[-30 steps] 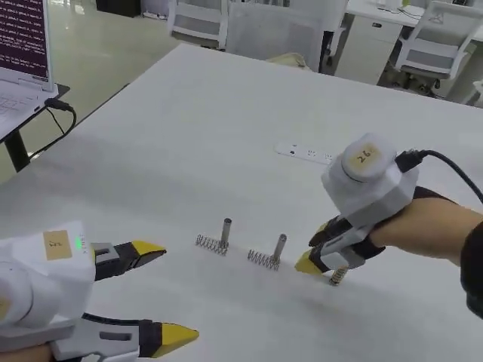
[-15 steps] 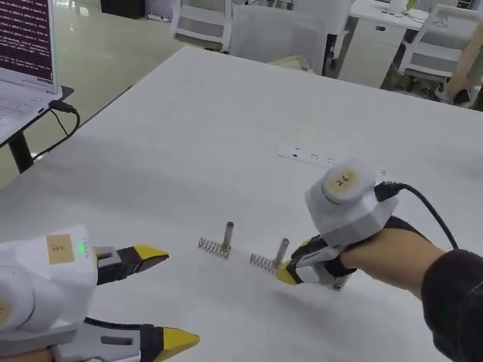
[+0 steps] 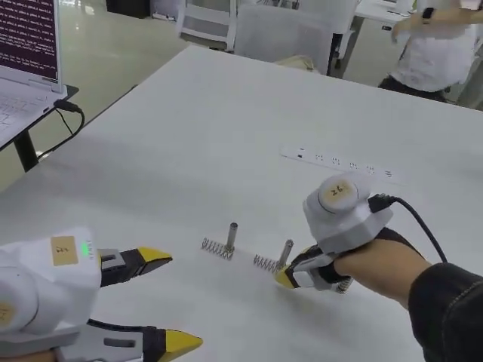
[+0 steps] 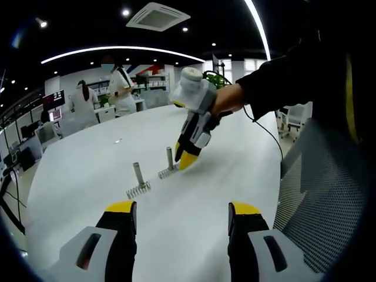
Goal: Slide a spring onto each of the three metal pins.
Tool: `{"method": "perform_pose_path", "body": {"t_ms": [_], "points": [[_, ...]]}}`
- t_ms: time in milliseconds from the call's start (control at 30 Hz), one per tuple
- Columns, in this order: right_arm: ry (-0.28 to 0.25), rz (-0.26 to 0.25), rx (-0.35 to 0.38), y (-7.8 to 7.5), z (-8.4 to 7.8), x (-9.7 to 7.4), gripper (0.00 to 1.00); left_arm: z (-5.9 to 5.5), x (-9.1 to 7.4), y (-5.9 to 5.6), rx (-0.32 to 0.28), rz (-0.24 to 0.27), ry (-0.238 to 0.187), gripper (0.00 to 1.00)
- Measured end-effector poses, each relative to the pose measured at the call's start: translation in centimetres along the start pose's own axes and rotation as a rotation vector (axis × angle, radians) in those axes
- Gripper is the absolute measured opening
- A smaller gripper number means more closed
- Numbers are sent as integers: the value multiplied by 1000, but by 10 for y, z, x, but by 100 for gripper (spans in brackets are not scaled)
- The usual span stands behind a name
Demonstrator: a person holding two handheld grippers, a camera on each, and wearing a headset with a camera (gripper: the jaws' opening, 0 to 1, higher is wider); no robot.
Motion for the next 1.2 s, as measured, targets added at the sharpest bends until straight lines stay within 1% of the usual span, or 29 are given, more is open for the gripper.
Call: {"method": "perform_pose_path", "body": {"t_ms": [267,400,533,633,967,1200], "points": [[1,0,21,-2,-1,8,19,-1,-1,0,-4,1,2,58],[-4,15,15,2,-2,9,19,-2,0,0,-6,0,3,58],[3,16,14,3,-4,9,18,-2,0,1,-6,1,3,58],[5,26,12,7,-4,9,16,-2,0,1,-6,0,3,58],[11,31,-26,17,-5,14,16,-2,0,1,-6,0,2,57],[28,24,-88,21,-4,16,15,-2,0,0,-6,-1,2,57]]}}
Point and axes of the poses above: the centre of the closed fingertips' face, and the gripper's own axes: x roughly forward along the fingers, y roughly to its left, z roughly out of its top, the point moved 1 cm from there along -x, roughly backward along the fingers, and after that the axes turned 3 degrees about -y, right-handed, at the moved point
